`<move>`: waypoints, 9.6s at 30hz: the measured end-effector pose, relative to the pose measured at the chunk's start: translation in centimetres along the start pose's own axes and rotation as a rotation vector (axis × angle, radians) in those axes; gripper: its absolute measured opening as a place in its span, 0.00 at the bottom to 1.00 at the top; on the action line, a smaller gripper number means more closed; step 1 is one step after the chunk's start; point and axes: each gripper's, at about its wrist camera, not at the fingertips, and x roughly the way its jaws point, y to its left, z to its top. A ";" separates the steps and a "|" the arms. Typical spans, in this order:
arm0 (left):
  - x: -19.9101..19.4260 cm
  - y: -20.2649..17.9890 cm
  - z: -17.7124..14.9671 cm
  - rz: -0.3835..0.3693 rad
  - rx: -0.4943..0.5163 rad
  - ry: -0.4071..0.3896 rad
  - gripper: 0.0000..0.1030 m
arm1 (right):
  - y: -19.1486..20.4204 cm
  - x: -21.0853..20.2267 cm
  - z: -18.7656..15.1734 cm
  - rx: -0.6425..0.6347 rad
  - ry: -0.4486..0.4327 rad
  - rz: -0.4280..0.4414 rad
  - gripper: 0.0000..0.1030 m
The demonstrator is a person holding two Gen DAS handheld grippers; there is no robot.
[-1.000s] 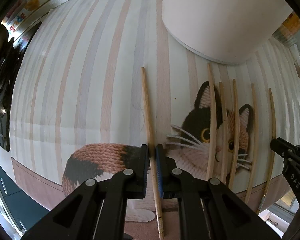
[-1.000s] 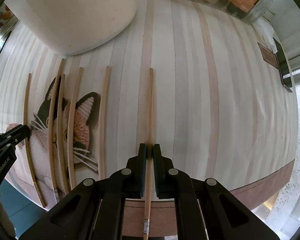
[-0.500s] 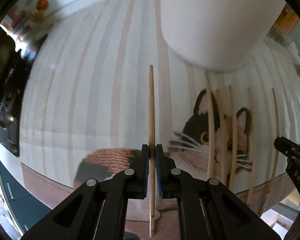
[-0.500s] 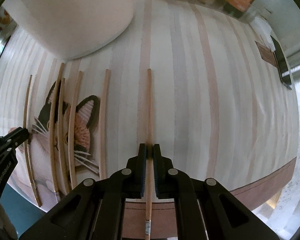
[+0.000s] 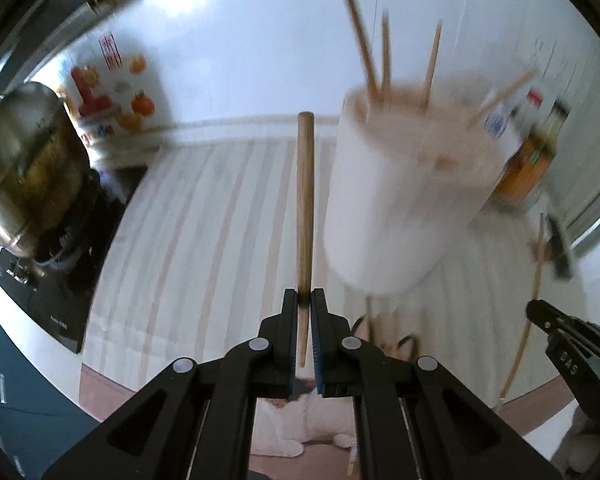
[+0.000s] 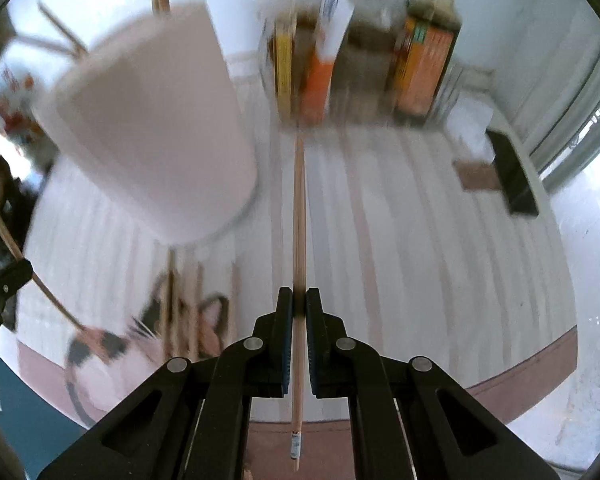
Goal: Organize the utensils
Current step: 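Lift both chopsticks and lower them into the utensil holder, then open both tools and move them back toward the mat, then grasp a wooden chopstick on the mat with the left tool while the right tool grasps another, then lift both held chopsticks and lower them into the cream holder, then open both tools to release the chopsticks into the holder, then grasp a chopstick on the mat with the left tool while the right tool grasps another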
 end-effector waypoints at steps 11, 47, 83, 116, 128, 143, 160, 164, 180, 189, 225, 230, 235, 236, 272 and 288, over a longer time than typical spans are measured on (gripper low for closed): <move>-10.9 1.5 7.0 -0.170 -0.112 -0.248 0.04 | -1.2 -11.1 8.2 0.101 -0.256 0.215 0.06; -1.3 -1.8 18.1 -0.208 -0.077 -0.117 0.09 | 4.4 -4.7 23.7 0.114 -0.440 0.319 0.07; 6.2 2.6 -1.3 0.210 0.029 0.181 1.00 | -0.9 -3.3 6.5 0.065 -0.065 0.196 0.76; 15.6 -0.7 -10.2 0.032 0.040 0.510 0.04 | -3.0 12.0 -1.8 -0.079 0.328 -0.047 0.07; 15.5 0.3 -11.0 0.032 0.020 0.508 0.05 | 0.3 11.6 -4.0 -0.150 0.428 -0.012 0.10; 16.0 0.0 -8.3 0.032 0.041 0.512 0.05 | 1.2 11.4 -3.7 -0.058 0.418 0.013 0.07; 16.1 -0.7 -7.6 0.085 0.050 0.452 0.04 | 3.9 12.6 -2.9 -0.119 0.380 -0.048 0.07; 13.8 0.2 -6.3 0.102 0.022 0.378 0.04 | 2.9 11.2 -3.2 -0.079 0.352 -0.025 0.07; 3.6 5.1 2.2 0.073 -0.151 0.064 0.04 | 2.9 0.2 2.3 -0.031 0.021 0.066 0.07; -5.8 8.7 7.4 -0.007 -0.294 -0.167 0.04 | 3.3 -6.6 7.0 0.020 -0.150 0.188 0.06; 0.1 -3.6 19.6 -0.175 -0.105 -0.176 0.04 | 2.7 -9.0 24.6 0.226 -0.479 0.263 0.06; 0.3 -3.9 19.2 -0.196 -0.080 -0.096 0.07 | 3.0 -7.5 24.1 0.178 -0.425 0.280 0.07; -3.3 -1.9 18.7 -0.139 -0.086 -0.133 0.51 | 2.5 -7.0 23.7 0.142 -0.323 0.342 0.15; -4.0 -1.3 18.5 -0.116 -0.089 -0.139 0.71 | 2.1 -7.5 23.5 0.148 -0.322 0.355 0.27; 14.4 5.9 -7.3 0.322 0.074 0.388 1.00 | 4.3 9.9 0.5 0.038 0.298 0.177 0.47; 14.2 -0.9 -7.8 0.109 0.123 0.403 1.00 | 2.1 12.0 -2.9 -0.142 0.335 -0.048 0.06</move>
